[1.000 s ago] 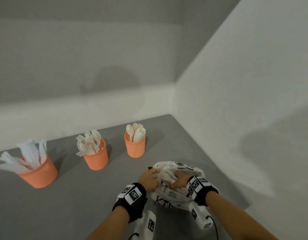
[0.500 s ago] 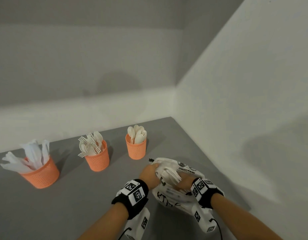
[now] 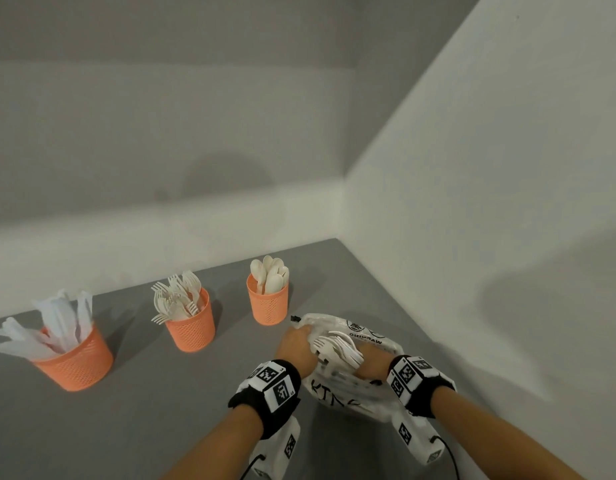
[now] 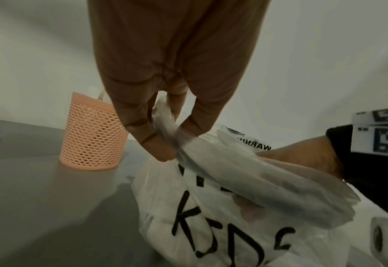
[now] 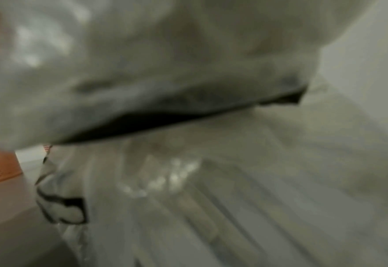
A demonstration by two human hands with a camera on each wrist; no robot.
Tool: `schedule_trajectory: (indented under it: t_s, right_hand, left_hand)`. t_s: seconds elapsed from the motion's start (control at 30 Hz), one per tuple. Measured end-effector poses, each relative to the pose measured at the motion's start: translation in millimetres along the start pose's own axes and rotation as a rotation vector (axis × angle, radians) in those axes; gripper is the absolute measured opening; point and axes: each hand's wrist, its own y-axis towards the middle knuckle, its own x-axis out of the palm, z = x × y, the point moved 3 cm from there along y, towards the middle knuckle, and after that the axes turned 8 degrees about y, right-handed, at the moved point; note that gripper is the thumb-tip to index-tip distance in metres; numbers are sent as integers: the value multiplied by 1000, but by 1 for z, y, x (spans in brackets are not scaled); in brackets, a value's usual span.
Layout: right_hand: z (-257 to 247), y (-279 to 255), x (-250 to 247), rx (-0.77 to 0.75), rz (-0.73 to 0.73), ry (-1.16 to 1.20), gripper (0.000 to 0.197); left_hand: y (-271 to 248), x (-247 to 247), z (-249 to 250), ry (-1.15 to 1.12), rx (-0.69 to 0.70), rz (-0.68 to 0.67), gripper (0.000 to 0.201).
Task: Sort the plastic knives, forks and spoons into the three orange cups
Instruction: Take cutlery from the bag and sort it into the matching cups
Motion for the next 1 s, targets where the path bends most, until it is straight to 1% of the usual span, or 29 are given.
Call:
schedule_trajectory:
  t_s: [0.07, 0.13, 0.17, 0.27, 0.3, 0.33, 0.37, 0.43, 0.5, 0.57, 0.6, 0.63, 0.7, 0.73, 0.77, 0.8, 0.83, 0.9, 1.0]
  right_hand:
    - [-5, -6, -3, -36, 23, 15, 42]
    - [-5, -9, -4, -22, 5, 55, 36]
    - [-8, -13, -6, -14, 13, 90, 36]
    - [-8, -14, -7, -73, 43, 118, 36]
    - [-6, -13, -7, -56, 35, 153, 37]
    - [-4, -12, -9, -42, 37, 234, 37]
    - [-3, -11, -11, -28, 28, 294, 35]
    - [-5, -10, -15, -28, 47, 370, 24]
    - [-12, -12, -22, -28, 78, 475, 19]
    - [-21, -14, -31, -54, 130, 609, 21]
    - [-25, -13, -36, -72, 160, 685, 17]
    - [-30, -14, -41, -87, 200, 757, 14]
    - [-42, -13, -52, -111, 269, 911, 17]
    - [-48, -11, -57, -110, 296, 982, 18]
    - [-57, -10, -61, -111, 311, 1039, 20]
    - [-66, -6, -63, -124, 324, 1091, 22]
    - [-76, -2, -64, -141, 334, 1140, 24]
    - [-99, 3, -65, -181, 352, 1209, 25]
    - [-135, 11, -54, -242, 349, 1281, 16]
  left_hand:
    - [2, 4, -4, -7, -35, 12, 50]
    - [1, 6, -7, -21, -53, 9, 51]
    - [0, 7, -8, -15, -51, 3, 50]
    - [-2, 6, -8, -26, -17, -26, 51]
    - [-1, 7, -9, -47, -20, -57, 53]
    - [-1, 9, -10, -94, -30, -107, 55]
    - [-1, 10, -11, -187, -48, -163, 57]
    - [-3, 13, -12, -432, -95, -253, 59]
    - [-4, 12, -11, -596, -119, -276, 55]
    - [-6, 10, -9, -665, -133, -295, 44]
    - [-6, 9, -10, -662, -133, -284, 38]
    - [-6, 6, -11, -641, -122, -244, 32]
    - [-7, -4, -18, -656, -107, -69, 25]
    - [-8, -11, -24, -716, -122, 23, 23]
    - [-10, -17, -30, -808, -154, 85, 23]
    - [-13, -22, -38, -918, -193, 114, 23]
    - [-16, -28, -44, -1033, -234, 114, 23]
    - [-23, -34, -54, -1235, -308, 69, 24]
    - [-34, -38, -66, -1408, -396, -31, 32]
